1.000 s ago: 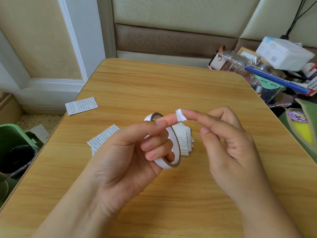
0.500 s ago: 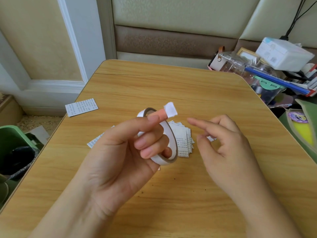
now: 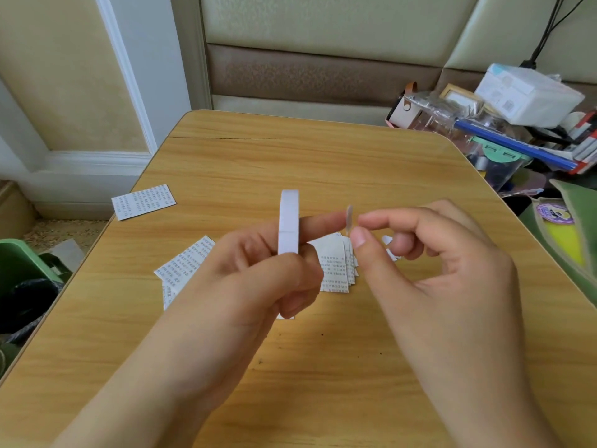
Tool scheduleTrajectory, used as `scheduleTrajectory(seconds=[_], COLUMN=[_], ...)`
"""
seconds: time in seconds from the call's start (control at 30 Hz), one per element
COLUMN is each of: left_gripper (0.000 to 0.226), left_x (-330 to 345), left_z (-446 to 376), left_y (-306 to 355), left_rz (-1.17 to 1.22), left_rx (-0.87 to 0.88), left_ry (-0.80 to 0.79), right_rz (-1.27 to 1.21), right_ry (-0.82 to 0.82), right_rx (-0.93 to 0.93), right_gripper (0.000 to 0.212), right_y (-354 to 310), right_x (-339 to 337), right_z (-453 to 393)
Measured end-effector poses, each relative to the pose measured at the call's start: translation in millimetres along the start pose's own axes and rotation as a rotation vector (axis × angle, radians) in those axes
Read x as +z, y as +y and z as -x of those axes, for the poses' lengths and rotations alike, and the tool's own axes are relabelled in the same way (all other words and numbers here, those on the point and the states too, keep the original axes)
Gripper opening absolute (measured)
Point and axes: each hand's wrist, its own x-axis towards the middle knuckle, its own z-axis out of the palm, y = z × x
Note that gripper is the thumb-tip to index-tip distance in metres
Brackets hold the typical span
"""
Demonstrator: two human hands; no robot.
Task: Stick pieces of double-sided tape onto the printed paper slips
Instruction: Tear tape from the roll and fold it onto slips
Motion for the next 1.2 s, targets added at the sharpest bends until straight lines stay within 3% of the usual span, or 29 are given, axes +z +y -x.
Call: scheduleTrajectory(seconds=[0.17, 0.27, 0.67, 0.93, 1.03, 1.2], left_gripper=[0.058, 0.042, 0.043, 0.051, 0.042, 0.046], left_x=[1.6, 2.0, 5.0, -0.6, 0.1, 1.2], left_z=[0.4, 0.6, 0.6, 0.3, 0.2, 0.3], left_y=[-2.0, -2.7, 0.7, -1.8, -0.1, 1.3], left_rz=[-0.125, -0.129, -0.212, -0.2, -0.134, -0.038], left_rx=[0.017, 0.003, 0.027, 0.01, 0.015, 0.014], left_ry=[-0.017, -0.025, -0.004, -0.028, -0.032, -0.094], right_rz=[-0.008, -0.025, -0.061, -0.115, -0.179, -0.275], right_ry=[-0.016, -0.027, -0.056, -0.074, -0.083, -0.096], right_rx=[0.045, 0.045, 0.056, 0.098, 0.13, 0.185], right_gripper=[0.003, 0.003, 0.01, 0.01, 0.01, 0.006], right_y=[0.6, 0.4, 3.2, 3.9, 5.0, 6.3], right_x=[-0.7, -3.2, -3.7, -3.3, -2.9, -3.4], right_z=[-1.0, -1.4, -3.0, -3.1, -3.4, -4.4])
